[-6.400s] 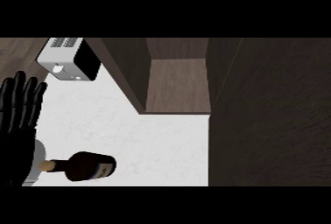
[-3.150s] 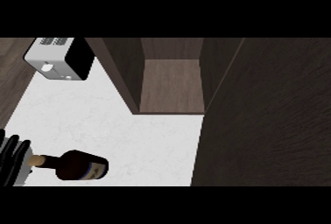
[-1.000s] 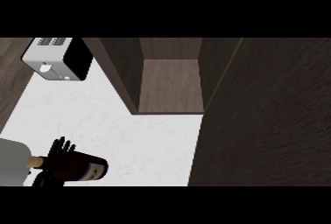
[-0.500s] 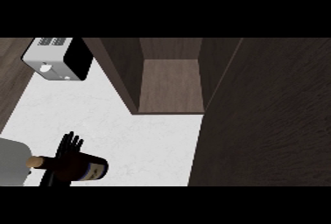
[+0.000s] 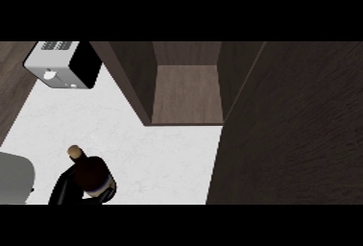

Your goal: Pick up the wine, place it into the cabinet and close the cabinet

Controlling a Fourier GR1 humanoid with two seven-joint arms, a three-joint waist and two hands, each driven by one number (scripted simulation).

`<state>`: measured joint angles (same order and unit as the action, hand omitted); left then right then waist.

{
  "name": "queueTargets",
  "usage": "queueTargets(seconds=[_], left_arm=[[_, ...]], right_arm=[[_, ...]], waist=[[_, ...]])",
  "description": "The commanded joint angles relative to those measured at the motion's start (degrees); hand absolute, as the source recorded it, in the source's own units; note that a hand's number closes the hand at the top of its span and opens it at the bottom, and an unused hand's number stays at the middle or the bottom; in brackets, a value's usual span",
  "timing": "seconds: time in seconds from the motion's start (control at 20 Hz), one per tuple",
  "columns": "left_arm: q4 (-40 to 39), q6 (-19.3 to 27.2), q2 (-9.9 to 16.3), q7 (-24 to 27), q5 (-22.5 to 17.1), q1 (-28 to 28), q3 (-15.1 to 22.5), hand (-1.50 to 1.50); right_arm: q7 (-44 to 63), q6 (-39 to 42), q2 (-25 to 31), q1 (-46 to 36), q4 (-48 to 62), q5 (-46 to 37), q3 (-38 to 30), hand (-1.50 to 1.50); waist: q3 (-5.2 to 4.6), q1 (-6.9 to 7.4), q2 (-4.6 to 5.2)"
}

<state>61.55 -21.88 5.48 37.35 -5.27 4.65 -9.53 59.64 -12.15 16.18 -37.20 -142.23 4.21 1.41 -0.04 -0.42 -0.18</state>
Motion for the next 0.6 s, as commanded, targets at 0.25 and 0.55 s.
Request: queueTargets(seconds=[0.25,0.55], left_arm=[[-4.8,8.6,-2.3,5.2,7.6,-8.9,2.4,1.50],[-5.5,14.8,-4.9,2.4,6.3,-15.7,1.7,1.50]], right_arm=[[2.6,-1.0,-0.9,0.0,-2.7,1.9,0.4,-1.50],[2.4,0.4,-1.0,3.6,-5.4,2.5,1.8,-1.50]], waist=[[-0.03,0.00,0.10],[0.01,0.00,0.05]])
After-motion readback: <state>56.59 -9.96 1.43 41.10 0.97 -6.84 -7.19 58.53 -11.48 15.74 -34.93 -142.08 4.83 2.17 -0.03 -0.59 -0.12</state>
